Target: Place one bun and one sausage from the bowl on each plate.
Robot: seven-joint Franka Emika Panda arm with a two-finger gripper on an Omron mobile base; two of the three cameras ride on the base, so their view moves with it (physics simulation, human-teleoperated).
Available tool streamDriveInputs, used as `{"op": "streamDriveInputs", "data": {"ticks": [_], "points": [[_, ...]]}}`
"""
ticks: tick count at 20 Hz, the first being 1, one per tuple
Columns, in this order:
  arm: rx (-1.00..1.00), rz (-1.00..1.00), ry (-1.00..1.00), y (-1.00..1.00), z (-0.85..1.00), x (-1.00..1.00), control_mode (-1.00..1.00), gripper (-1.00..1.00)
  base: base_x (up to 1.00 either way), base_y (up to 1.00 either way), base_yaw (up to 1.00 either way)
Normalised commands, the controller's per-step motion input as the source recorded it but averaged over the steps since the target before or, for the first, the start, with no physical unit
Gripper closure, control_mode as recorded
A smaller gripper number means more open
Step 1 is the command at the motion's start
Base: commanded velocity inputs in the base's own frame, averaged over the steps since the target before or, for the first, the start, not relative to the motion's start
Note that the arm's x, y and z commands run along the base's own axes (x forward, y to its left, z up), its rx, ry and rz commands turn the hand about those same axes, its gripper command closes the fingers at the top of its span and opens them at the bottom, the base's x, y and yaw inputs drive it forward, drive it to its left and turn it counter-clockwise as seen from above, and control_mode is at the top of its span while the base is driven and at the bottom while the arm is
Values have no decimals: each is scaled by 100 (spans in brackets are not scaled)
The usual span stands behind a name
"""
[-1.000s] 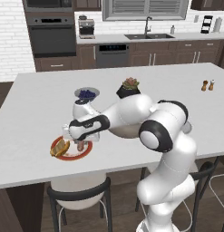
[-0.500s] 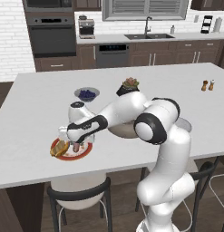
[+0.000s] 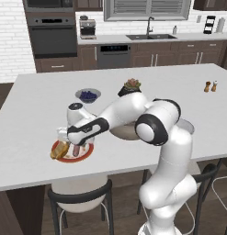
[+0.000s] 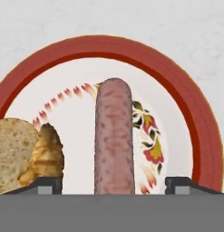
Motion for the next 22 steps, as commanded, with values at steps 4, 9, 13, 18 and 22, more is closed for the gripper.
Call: {"op": "streamDriveInputs", "data": {"ticks": [4, 9, 13, 18, 22], "points": [[0, 0, -6, -9, 11, 0, -100, -100, 0, 0, 0], [0, 0, 0, -20, 57, -16, -100, -100, 0, 0, 0], [0, -2, -3, -55, 54, -14, -100, -100, 0, 0, 0], [-1, -4, 0, -87, 59, 16, -100, -100, 0, 0, 0], [-3, -8, 2, -100, 50, 36, -100, -100, 0, 0, 0]]}}
